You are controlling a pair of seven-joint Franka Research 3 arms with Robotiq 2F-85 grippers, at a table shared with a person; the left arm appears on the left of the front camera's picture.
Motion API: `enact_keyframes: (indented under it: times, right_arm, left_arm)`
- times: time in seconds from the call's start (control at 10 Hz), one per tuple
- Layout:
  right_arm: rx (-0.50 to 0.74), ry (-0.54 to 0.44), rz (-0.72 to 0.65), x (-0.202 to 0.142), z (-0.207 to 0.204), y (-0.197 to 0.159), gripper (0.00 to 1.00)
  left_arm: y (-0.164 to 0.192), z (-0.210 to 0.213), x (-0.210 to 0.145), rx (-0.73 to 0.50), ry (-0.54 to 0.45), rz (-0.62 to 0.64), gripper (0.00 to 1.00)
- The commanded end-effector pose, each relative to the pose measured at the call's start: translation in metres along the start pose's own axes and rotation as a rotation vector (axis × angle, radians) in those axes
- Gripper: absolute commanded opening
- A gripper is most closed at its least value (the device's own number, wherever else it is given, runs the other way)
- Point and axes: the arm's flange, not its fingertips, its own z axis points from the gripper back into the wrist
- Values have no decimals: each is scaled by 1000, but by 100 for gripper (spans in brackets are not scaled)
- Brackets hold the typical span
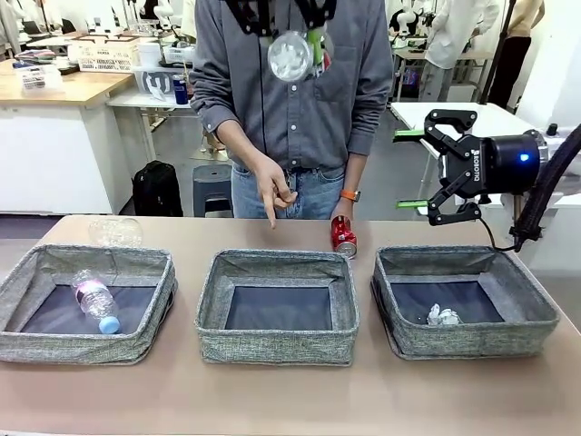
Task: Sort the waste into the appropriate baskets.
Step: Place the picked waste into the Fabric basket indicated by the person.
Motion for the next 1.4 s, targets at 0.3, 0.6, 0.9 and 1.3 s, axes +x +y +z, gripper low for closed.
enact_keyframes:
  times: [0.3,0.6,0.9,1.3]
  right_arm:
    - [17,13,-7,-2,-2,4,100]
    - [17,13,-7,-2,-2,4,100]
    - [17,13,-7,-2,-2,4,100]
    - [17,13,-7,-2,-2,4,100]
  left_arm:
    - [24,-157,-94,66,-102,87,44]
    - [46,-241,-127,188,-93,209,44]
    - [58,-315,-144,169,-61,190,44]
    - [64,-328,-135,150,-87,240,44]
